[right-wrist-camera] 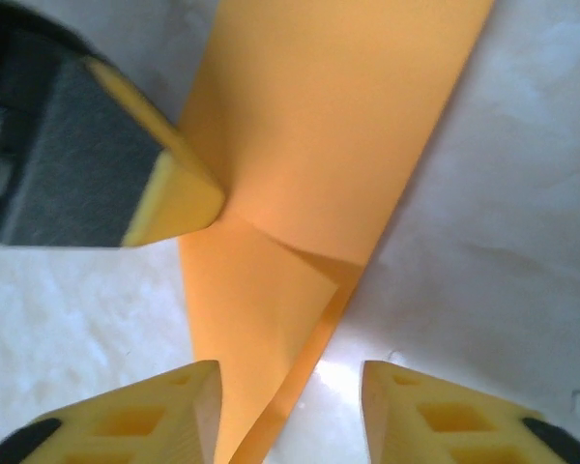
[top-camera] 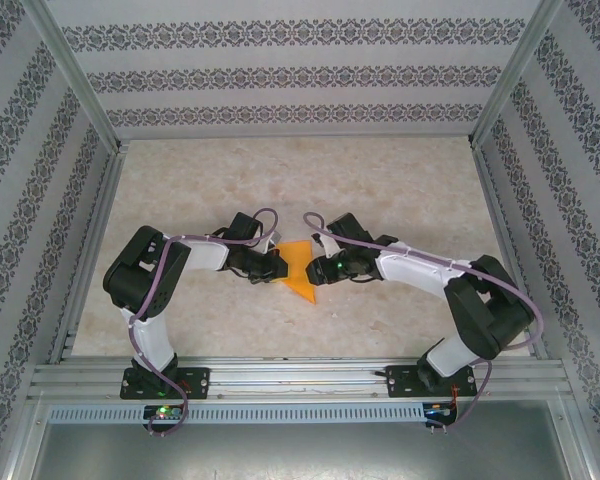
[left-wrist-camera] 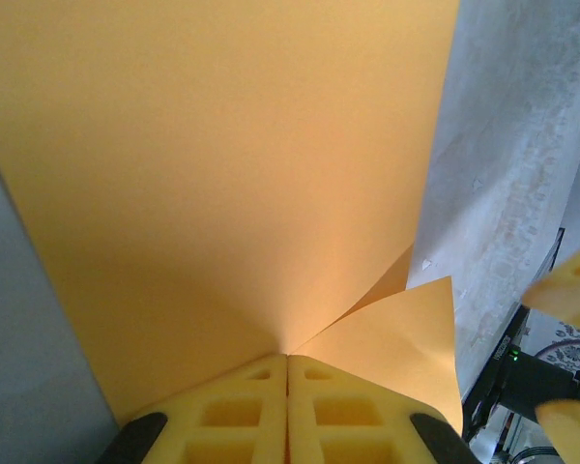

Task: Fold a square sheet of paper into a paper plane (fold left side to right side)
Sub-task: Third fold the triangle at the center of the table.

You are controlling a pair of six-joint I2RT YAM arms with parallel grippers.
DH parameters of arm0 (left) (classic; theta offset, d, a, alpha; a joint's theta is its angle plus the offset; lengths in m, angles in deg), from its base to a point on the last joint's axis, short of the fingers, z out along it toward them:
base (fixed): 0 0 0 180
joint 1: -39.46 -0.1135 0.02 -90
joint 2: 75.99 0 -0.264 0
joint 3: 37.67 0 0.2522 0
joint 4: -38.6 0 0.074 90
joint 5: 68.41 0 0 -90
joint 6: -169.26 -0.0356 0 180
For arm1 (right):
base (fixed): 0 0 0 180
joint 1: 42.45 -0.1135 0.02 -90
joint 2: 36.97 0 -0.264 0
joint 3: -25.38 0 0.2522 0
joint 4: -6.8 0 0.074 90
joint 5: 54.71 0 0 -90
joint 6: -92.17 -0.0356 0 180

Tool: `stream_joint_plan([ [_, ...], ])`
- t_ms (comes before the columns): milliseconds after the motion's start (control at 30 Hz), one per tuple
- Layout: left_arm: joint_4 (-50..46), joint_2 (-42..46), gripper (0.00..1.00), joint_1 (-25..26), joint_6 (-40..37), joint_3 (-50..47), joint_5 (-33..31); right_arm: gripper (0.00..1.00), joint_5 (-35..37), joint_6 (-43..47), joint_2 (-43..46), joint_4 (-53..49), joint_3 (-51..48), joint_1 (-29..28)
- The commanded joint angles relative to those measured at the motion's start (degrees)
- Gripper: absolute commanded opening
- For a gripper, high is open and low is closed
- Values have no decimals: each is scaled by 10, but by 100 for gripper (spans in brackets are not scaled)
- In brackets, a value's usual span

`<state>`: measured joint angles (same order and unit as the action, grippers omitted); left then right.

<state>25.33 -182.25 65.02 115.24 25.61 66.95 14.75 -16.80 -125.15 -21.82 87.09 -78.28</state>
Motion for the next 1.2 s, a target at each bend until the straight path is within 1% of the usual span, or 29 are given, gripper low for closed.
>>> stream_joint_plan([
  [0, -41, -32, 9, 6, -22, -9, -58, 29, -88, -30, 18, -10, -20, 1],
  [100, -40, -32, 9, 6, -22, -10, -59, 15, -149, -68, 17, 16, -35, -3],
  [167, -40, -31, 9, 6, -21, -8, -58, 9, -166, -82, 11, 30, -42, -11],
  [200, -42, -31, 9, 7, -22, -7, -59, 9, -166, -84, 8, 32, -43, -14],
  [500, -46, -31, 9, 6, -25, -6, -60, 7, -146, -88, -33, 41, -37, -26],
  [1167, -57, -33, 9, 6, -31, 0, -62, 7, -100, -84, -74, 26, -44, -28],
])
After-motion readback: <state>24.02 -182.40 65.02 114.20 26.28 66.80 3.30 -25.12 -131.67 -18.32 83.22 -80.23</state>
